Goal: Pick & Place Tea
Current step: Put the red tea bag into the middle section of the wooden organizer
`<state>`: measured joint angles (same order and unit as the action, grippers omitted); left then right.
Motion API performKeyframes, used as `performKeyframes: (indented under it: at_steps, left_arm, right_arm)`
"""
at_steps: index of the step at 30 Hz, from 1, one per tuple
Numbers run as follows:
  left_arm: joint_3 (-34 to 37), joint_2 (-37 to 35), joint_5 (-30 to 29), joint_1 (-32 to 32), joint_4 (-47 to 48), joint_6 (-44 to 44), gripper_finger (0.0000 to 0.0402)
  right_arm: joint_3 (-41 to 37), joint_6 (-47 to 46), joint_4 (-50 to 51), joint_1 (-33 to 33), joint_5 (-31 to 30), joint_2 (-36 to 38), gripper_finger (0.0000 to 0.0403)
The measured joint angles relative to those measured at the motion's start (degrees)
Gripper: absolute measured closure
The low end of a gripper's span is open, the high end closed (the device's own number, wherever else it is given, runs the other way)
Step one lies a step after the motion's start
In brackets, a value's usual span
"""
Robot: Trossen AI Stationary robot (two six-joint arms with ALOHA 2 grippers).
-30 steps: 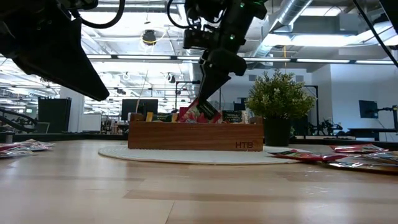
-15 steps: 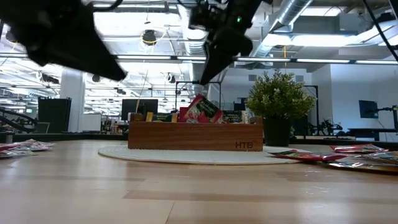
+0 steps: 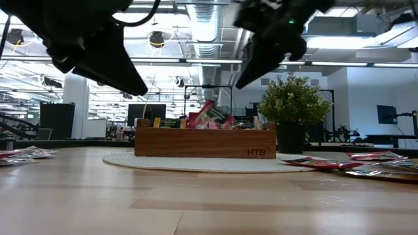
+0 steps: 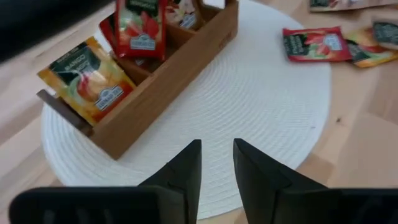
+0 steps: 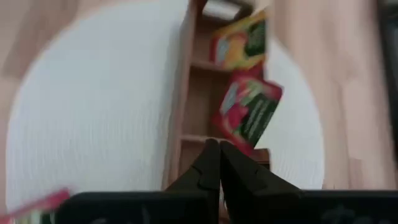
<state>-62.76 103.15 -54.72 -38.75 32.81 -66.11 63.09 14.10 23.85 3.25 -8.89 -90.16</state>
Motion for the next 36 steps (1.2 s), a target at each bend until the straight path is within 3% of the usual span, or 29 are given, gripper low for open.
performKeyframes:
  at_steps: [4,8,14,18,22,30,36]
  left_arm:
    - [0.0,0.0,-0.4,-0.6,-0.5,0.6,0.0321]
    - [0.0,0.0,-0.2,-0.6,-0.7,0.5,0.0323]
    - [0.0,0.0,-1.1,-0.3,-1.5,1.0,0.0324]
    - [0.0,0.0,-1.8,-0.2,-1.7,1.1,0.0324]
    - [0.0,0.0,-1.8,-0.2,-2.2,1.1,0.0324]
    - [0.0,0.0,-1.5,-0.2,-2.7,1.4,0.0324]
    - [0.0,0.0,-0.4,-0.2,-3.0,1.3,0.0324]
  right_arm:
    - [-12.0,-4.5,-15.1,-1.3,1.2,7.9,0.0392]
    - [-18.1,-4.7,-24.1,-2.7,2.4,9.2,0.0349]
    - [-16.7,-4.5,-29.2,-5.2,2.8,1.8,0.0266]
    - [-13.3,-2.2,-26.4,-6.1,0.4,-3.3,0.0246]
    - [-11.5,0.8,-24.7,-5.5,-1.5,-6.2,0.0276]
    - [-9.4,3.0,-24.2,-3.2,-1.7,-7.6,0.0391]
    - [-5.5,2.9,-18.9,-2.9,-4.2,-6.8,0.0388]
